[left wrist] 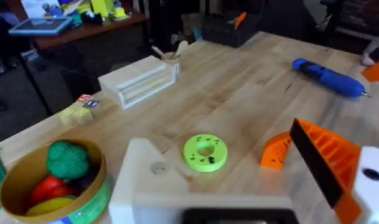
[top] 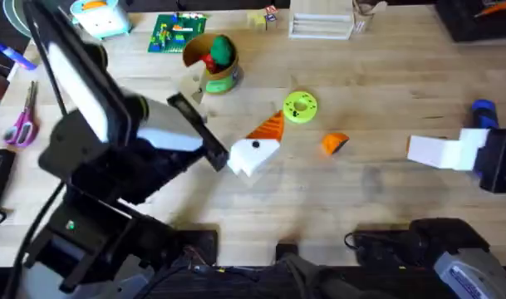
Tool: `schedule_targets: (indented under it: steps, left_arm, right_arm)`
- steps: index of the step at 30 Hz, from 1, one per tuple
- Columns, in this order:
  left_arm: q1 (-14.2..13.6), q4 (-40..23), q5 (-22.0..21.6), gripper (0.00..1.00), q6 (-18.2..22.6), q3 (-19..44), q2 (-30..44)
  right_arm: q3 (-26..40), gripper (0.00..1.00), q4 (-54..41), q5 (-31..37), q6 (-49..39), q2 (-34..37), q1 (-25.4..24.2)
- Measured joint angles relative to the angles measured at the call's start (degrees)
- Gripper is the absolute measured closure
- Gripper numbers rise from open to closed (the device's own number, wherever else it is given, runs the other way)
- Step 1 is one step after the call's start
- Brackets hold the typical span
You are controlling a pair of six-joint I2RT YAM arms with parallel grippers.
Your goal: Pick up the gripper from the table and insert it into the empty holder that is missing its gripper. Then pick up a screw, insert it into the mounting hole, and use the screwdriver to tighten it. Finally, clean up the table by picking up the vegetable and placing it into the bucket.
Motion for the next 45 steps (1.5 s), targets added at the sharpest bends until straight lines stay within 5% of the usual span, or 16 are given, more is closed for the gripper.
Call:
schedule_targets:
  steps: [7, 15, 45]
  left_arm:
    - [-3.0, 3.3, 0.0, 0.008, -3.4, -14.0, -16.6]
    - [-3.1, 1.5, 0.0, 0.008, -8.9, -20.3, -26.1]
    - [-5.1, -1.9, 0.0, 0.009, -12.6, -20.4, -26.4]
  right_arm:
    - [0.0, 0.022, 0.0, 0.0, 0.0, 0.0, 0.0]
    - [0.0, 0.023, 0.0, 0.0, 0.0, 0.0, 0.0]
    - [0.0, 0.021, 0.0, 0.0, 0.0, 0.0, 0.0]
